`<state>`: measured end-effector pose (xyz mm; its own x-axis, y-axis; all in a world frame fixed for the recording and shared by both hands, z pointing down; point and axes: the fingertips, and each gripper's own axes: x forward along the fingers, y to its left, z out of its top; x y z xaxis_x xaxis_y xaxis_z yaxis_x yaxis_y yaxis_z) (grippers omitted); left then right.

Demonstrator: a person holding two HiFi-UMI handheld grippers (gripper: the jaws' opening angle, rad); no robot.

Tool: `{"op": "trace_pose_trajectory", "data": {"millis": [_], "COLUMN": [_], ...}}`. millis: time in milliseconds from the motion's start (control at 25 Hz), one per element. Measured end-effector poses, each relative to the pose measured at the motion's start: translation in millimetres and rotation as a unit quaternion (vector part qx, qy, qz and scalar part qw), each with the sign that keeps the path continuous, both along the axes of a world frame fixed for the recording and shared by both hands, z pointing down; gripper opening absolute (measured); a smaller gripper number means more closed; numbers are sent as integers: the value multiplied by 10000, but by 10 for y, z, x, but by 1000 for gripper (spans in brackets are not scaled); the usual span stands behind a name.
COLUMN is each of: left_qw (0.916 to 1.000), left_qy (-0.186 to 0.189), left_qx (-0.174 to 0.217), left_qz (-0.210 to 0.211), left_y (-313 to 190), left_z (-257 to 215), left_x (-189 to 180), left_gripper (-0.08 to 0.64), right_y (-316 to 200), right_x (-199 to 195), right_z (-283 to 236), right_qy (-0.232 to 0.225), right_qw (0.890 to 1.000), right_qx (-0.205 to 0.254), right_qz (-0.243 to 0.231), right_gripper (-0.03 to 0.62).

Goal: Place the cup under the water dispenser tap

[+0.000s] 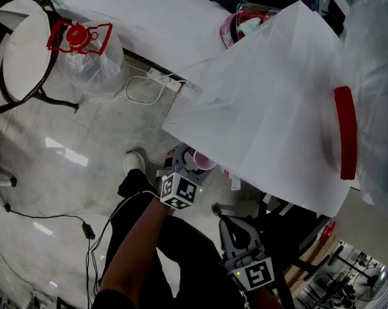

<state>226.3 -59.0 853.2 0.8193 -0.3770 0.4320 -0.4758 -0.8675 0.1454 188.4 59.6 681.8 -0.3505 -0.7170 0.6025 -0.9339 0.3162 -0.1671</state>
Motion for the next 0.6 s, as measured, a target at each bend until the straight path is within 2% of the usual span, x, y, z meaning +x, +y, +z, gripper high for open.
{"op": "trace_pose_trajectory", "data": {"millis": [240, 320, 480, 600], "left_qw": [9999, 9999, 9999, 9998], "left_qy": [-3, -9, 20, 40], "left_qx": [-145, -156, -57, 107], "left_qz": [-12, -18, -149, -163], "left_y": [34, 50, 41, 40], "left_z": [-36, -46, -102, -190], "left_x": [7, -16, -89, -98], "left_gripper": [354, 354, 354, 354], "right_y": [47, -4, -86, -53], "right_x": [7, -22, -54, -65], "right_z": [60, 19, -19, 8], "right_qy": [64, 32, -37, -14], "right_qw": [9994, 9996, 9999, 9996], "right_qx": [-337, -262, -132, -247], "right_qz": [-80, -94, -84, -98], "right_gripper": [-2, 0, 0, -1]}}
